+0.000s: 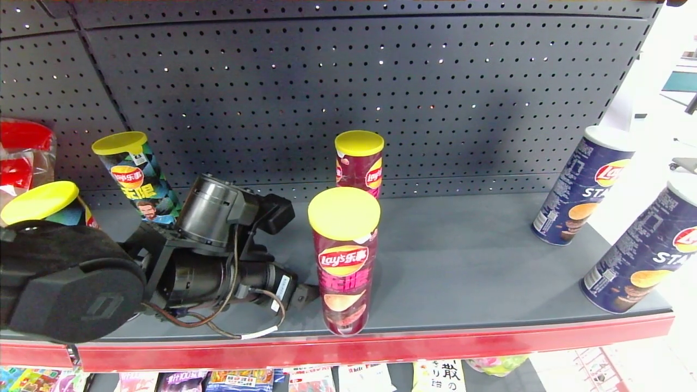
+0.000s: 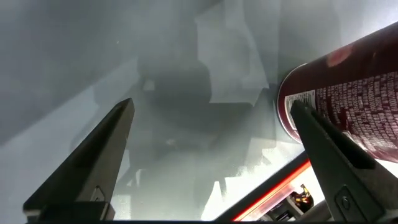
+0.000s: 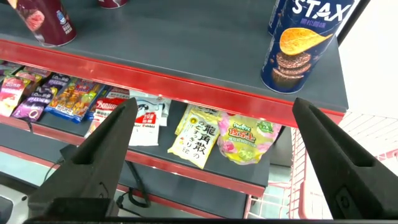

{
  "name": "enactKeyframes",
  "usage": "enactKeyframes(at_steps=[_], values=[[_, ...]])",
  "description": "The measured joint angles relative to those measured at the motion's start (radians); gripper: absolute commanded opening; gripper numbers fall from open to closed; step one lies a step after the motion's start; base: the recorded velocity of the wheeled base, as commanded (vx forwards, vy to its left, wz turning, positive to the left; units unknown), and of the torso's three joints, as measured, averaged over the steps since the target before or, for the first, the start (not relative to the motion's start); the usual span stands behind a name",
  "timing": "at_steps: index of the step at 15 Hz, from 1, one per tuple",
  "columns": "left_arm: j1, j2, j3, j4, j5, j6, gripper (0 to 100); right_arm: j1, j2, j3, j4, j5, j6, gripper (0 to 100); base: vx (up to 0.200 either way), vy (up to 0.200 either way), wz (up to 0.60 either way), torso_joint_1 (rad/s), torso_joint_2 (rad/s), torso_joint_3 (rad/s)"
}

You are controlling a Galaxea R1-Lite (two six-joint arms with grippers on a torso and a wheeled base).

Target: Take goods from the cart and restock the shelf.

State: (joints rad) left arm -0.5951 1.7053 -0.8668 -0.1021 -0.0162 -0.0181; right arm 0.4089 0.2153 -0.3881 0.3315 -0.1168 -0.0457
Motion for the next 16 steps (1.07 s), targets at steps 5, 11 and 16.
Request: enactKeyframes(at_steps=[5,11,16], values=[[-0.003,0.005,-0.006,0.0,0.001,0.0,100,0.0,0.0,0.0,0.0,0.001,0.0,100,0.0,0.0,0.0,0.0,0.0,0.0],[-0.005,0.019,-0.029,0.0,0.001,0.0,100,0.0,0.0,0.0,0.0,0.0,0.0,100,0.0,0.0,0.0,0.0,0.0,0.0],[-0.005,0.022,-0.03,0.0,0.002,0.0,100,0.0,0.001,0.002,0.001,0.002,0.0,100,0.0,0.0,0.0,0.0,0.0,0.0]])
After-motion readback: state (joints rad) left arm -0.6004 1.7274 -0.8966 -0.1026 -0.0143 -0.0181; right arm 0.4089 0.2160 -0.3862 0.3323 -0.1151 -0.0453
